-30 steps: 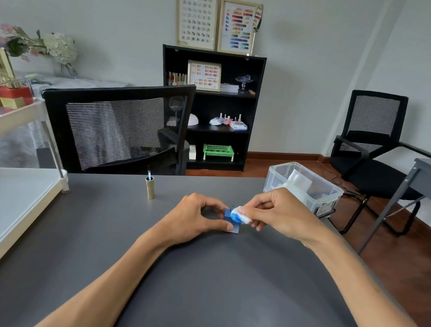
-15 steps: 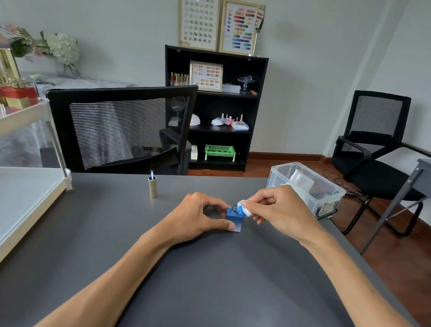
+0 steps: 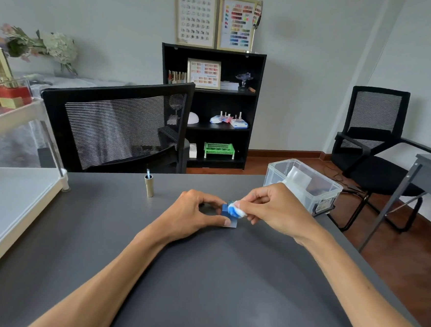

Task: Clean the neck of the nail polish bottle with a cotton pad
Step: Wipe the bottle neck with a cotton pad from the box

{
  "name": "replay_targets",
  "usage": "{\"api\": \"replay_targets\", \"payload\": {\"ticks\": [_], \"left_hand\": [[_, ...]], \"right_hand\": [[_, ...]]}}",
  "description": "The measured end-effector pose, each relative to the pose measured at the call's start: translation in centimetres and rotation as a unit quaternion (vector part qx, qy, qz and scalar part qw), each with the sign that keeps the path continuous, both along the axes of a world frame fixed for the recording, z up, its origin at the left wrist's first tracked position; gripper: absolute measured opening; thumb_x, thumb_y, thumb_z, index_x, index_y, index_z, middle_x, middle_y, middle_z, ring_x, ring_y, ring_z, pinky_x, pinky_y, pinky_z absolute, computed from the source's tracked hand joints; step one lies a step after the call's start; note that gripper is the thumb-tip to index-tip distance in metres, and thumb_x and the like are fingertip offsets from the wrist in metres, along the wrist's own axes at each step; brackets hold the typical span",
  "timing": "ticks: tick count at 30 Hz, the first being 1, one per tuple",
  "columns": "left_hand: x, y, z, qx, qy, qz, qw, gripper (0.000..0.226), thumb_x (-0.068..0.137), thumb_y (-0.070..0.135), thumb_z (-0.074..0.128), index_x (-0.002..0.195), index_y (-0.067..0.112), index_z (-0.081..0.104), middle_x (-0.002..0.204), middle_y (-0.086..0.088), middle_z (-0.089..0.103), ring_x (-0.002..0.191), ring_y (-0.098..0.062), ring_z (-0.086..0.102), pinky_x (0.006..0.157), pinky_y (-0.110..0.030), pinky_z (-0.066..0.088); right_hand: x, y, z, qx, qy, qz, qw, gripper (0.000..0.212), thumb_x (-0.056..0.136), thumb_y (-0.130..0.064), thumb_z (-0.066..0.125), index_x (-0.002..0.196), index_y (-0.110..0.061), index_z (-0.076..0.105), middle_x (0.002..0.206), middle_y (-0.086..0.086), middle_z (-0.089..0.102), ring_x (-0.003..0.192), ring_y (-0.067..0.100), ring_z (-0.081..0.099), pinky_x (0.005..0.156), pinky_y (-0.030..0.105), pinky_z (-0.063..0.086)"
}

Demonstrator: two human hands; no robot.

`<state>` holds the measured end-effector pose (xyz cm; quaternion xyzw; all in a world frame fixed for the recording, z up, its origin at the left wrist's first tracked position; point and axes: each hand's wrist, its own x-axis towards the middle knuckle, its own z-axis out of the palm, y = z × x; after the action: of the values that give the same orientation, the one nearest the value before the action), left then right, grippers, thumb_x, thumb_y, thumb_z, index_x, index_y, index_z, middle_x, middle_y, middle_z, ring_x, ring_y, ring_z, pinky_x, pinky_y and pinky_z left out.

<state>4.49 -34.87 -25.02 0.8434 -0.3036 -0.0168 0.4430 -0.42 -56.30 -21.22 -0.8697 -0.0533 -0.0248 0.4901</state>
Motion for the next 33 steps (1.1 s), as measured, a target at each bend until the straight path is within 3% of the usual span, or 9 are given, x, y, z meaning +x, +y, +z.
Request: {"api": "replay_targets", "payload": {"ticks": [4,15,25,33], "left_hand": [[-0.09,-0.01,0.14,0.001,0.006,0.003,1.000,0.030,0.078,0.042,0.082,0.105,0.031,0.078,0.092,0.007,0.074,0.091,-0.008,0.067,0.089,-0.029,0.052],[-0.08,0.03,0.04,0.012,0.009,0.011,1.000,0.032,0.077,0.044,0.082,0.105,0.031,0.078,0.095,0.012,0.075,0.094,-0.002,0.066,0.092,-0.028,0.052],[0.12,0.06,-0.26,0.007,0.001,0.008,1.000,0.028,0.076,0.045,0.083,0.102,0.035,0.077,0.092,0.016,0.074,0.090,0.000,0.065,0.082,-0.017,0.050],[0.35,0.02,-0.36,0.018,-0.002,0.007,1.000,0.030,0.075,0.045,0.083,0.103,0.034,0.077,0.092,0.029,0.068,0.091,0.008,0.062,0.079,-0.005,0.044]], "right_hand": [[-0.05,0.22,-0.02,0.003,-0.014,-0.009,1.000,0.011,0.085,-0.020,0.075,0.076,-0.016,0.080,0.065,0.004,0.075,0.056,0.007,0.066,0.059,0.018,0.054],[0.02,-0.08,-0.16,0.002,-0.042,-0.047,0.998,0.011,0.084,-0.022,0.075,0.074,-0.020,0.080,0.062,0.001,0.074,0.056,0.006,0.066,0.058,0.017,0.054],[-0.07,-0.58,0.24,-0.019,0.002,-0.006,1.000,0.013,0.086,-0.023,0.075,0.075,-0.019,0.081,0.071,0.002,0.077,0.060,0.009,0.069,0.064,0.021,0.058],[0.68,0.26,-0.45,0.001,-0.036,-0.037,0.999,0.011,0.084,-0.024,0.075,0.075,-0.020,0.081,0.064,0.002,0.074,0.058,0.007,0.066,0.061,0.019,0.057]]}}
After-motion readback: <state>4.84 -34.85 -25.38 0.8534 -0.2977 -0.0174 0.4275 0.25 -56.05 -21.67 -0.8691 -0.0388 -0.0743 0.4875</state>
